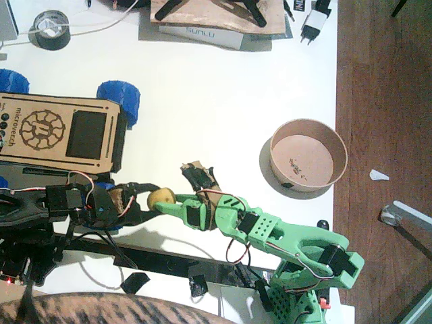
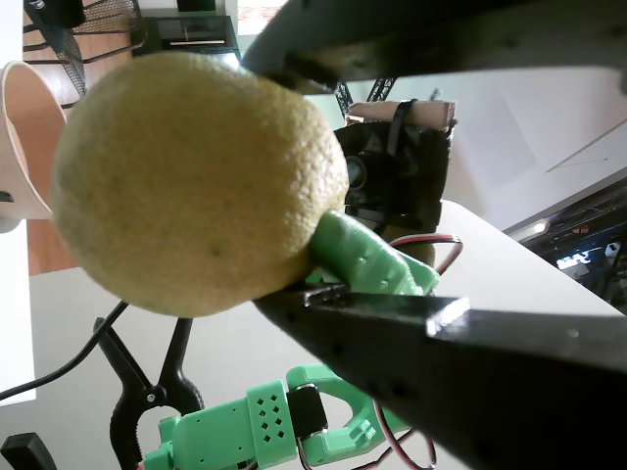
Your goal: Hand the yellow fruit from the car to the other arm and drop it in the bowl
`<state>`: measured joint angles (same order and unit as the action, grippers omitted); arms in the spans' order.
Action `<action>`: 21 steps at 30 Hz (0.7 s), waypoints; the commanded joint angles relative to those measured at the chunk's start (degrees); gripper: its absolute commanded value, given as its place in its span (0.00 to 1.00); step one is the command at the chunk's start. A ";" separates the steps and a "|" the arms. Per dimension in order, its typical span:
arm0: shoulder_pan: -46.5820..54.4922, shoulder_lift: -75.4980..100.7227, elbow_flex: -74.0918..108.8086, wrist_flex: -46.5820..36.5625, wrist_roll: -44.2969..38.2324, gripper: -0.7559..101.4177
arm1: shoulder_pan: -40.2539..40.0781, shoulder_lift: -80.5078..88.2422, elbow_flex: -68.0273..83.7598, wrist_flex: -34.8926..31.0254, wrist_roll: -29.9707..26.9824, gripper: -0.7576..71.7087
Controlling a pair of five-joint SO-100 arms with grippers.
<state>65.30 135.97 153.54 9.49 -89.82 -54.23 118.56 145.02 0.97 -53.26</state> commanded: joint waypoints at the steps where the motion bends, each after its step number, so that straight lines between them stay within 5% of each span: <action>1: 0.62 0.62 -5.01 -0.09 0.18 0.01 | 1.05 1.49 -0.70 0.62 -1.67 0.01; 15: 0.62 0.26 -5.01 0.44 0.18 0.02 | 1.41 2.11 -0.62 0.62 -1.85 0.01; 19: 0.62 0.35 -5.01 1.05 0.18 0.42 | 1.41 2.29 -0.44 0.62 -1.85 0.01; 21: 0.62 0.62 -5.01 1.41 0.26 0.53 | 1.41 2.29 -0.53 0.62 -1.93 0.01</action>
<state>65.48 135.97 153.02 10.46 -89.82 -53.96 119.18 145.02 1.67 -53.88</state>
